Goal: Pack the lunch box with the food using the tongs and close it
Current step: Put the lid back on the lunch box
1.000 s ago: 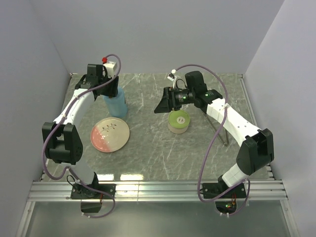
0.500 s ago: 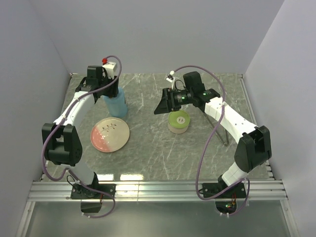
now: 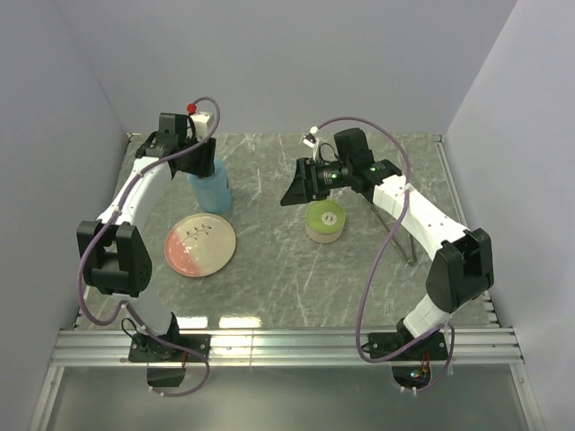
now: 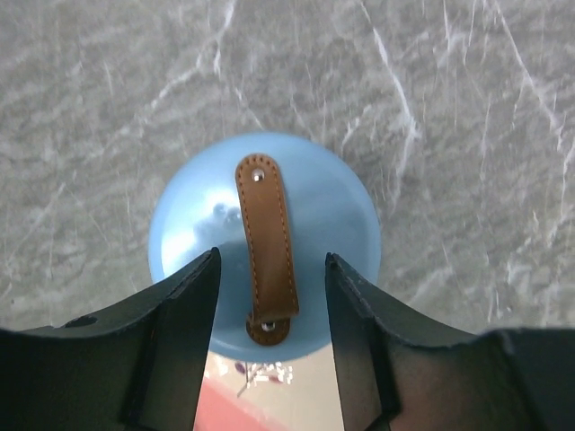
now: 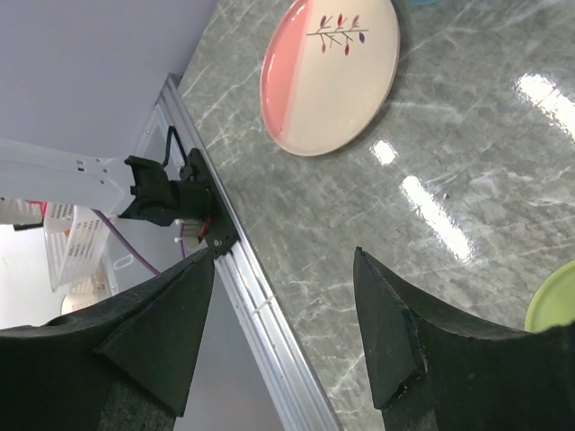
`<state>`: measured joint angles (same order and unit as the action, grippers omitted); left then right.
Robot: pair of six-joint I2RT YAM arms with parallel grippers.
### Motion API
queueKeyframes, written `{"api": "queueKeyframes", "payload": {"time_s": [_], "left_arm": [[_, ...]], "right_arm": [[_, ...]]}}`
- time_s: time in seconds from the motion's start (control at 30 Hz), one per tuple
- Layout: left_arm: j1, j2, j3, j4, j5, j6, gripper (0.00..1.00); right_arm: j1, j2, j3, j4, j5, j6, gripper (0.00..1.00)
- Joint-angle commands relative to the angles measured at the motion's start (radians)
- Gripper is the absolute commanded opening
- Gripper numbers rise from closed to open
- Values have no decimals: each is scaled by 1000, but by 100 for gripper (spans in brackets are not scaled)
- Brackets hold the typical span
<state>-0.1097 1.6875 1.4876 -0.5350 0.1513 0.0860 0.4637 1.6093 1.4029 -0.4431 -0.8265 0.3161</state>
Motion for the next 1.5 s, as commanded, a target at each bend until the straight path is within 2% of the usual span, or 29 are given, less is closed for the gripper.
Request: {"api": "queueKeyframes", "payload": {"time_s": [0.0, 0.1, 0.43, 0.57, 0.73, 0.93, 1.3, 1.47], "left_arm": [[7, 25, 85, -233, -1, -8, 56], [5, -6, 175, -241, -10, -19, 55], [7, -14, 263, -281, -42, -23, 43], [7, 12, 198, -298, -15, -16, 42], [5, 38, 44, -249, -29, -8, 42], [5, 75, 20, -272, -45, 15, 41], [7, 73, 319, -330, -50, 1, 45], [7, 92, 365, -322, -44, -6, 45]], "right_arm": [[-7, 0, 50, 6, -14, -9, 71], [-8, -2, 54, -3, -11, -15, 71], [-7, 4, 50, 6, -22, -6, 72], [-8, 5, 51, -2, -22, -15, 72], [-7, 1, 45, 0, -22, -18, 72], [-7, 8, 59, -11, -20, -22, 72], [-8, 3, 54, -8, -20, -18, 72], [-7, 6, 65, -25, -16, -32, 72]]}}
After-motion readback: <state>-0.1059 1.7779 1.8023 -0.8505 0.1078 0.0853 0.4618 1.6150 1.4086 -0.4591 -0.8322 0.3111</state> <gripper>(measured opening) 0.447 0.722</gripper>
